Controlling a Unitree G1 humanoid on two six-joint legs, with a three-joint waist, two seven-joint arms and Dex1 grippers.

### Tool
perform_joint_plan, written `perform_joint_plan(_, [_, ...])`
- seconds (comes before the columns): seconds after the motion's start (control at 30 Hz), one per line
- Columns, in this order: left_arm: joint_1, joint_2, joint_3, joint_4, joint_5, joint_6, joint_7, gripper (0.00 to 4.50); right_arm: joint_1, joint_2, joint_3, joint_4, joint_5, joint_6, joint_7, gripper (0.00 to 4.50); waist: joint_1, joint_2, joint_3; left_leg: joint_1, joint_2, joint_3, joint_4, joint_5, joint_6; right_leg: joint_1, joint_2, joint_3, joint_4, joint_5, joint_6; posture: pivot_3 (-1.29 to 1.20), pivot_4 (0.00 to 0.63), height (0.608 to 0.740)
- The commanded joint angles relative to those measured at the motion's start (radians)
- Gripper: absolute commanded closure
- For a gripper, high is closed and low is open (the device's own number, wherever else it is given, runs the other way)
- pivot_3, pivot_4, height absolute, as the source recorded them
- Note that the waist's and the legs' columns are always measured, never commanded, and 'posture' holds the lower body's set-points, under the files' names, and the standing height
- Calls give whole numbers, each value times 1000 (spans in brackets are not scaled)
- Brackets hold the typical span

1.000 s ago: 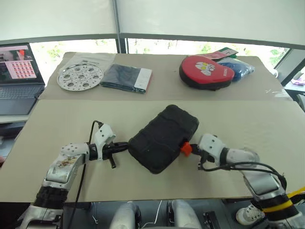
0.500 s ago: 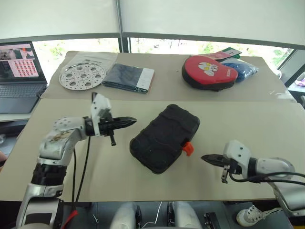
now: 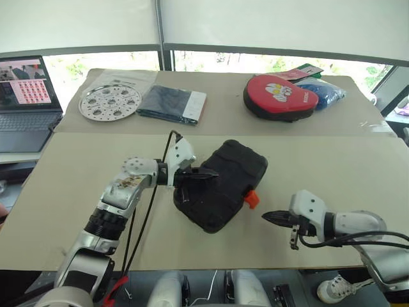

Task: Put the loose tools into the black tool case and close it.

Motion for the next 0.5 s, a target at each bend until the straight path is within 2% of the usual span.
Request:
perform_joint_plan(0.03, [3,-12,-22,-7,21,7,17,4445,-51,13,0,-10,6,-4,-6,4495,1,0,0,0,0,0,0,0,0,0,0,0,0,0,0,0,150,740])
perform_joint_plan(0.5, [31,-1,-38,-45,33,42,26,4445,-198,65,78,33,-14,17,-6,4495,-4,0,0,0,0,-1,2,0,1,0,0,0,1,0,0,0,150,740])
